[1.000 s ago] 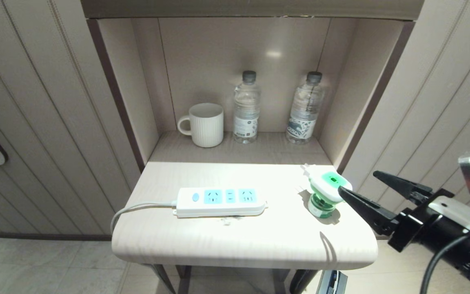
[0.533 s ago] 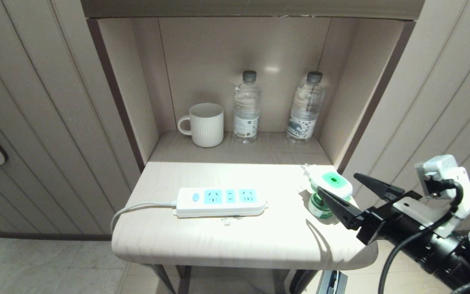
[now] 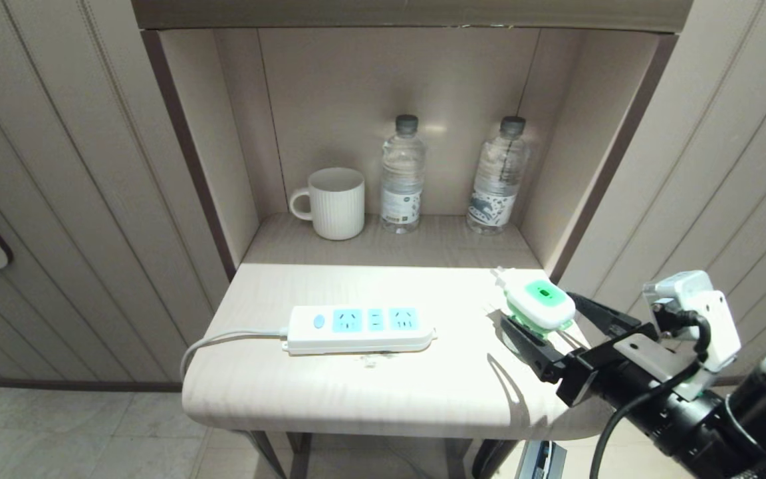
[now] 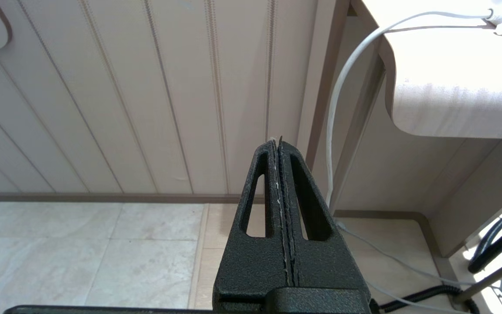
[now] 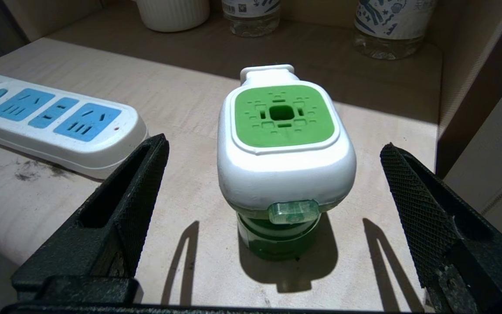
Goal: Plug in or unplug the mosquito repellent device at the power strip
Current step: Pick up the mosquito repellent liquid
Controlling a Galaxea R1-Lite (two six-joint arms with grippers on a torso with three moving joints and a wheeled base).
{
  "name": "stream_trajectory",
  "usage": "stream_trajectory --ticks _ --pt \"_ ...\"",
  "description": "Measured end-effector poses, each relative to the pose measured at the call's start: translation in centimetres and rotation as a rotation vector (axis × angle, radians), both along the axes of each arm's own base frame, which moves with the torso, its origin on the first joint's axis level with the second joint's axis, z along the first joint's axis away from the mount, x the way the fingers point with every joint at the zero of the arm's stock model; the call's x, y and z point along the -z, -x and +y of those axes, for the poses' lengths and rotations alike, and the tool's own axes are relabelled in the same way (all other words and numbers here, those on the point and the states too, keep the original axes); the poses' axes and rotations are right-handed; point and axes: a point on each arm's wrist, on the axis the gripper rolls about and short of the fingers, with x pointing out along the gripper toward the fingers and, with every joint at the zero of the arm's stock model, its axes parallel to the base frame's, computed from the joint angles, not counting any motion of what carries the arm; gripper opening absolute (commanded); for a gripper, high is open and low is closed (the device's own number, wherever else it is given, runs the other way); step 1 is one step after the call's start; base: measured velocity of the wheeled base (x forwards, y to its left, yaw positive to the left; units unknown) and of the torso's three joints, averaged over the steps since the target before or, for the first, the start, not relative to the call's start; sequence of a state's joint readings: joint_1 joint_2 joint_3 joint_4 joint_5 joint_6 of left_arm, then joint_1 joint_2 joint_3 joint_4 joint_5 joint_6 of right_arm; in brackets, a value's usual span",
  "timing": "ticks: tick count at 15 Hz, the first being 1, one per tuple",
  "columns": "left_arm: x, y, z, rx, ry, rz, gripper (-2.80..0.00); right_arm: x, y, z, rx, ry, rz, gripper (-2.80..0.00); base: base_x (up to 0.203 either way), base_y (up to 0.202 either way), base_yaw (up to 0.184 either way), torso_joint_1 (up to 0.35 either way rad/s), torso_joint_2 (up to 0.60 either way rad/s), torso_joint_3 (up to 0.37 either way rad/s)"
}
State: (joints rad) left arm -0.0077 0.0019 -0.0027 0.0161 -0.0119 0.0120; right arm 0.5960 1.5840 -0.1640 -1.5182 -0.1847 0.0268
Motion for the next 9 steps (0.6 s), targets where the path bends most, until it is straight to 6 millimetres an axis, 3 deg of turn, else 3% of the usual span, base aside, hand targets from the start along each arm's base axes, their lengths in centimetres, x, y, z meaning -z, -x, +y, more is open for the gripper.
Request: stream_trajectory --ticks 9 --pt "0.0 0.0 0.0 0.000 0.000 -0.001 -2.80 -0.6 -1.4 0.9 0.065 0.026 -0.036 0.00 0.000 0.000 0.000 0.000 0.00 0.000"
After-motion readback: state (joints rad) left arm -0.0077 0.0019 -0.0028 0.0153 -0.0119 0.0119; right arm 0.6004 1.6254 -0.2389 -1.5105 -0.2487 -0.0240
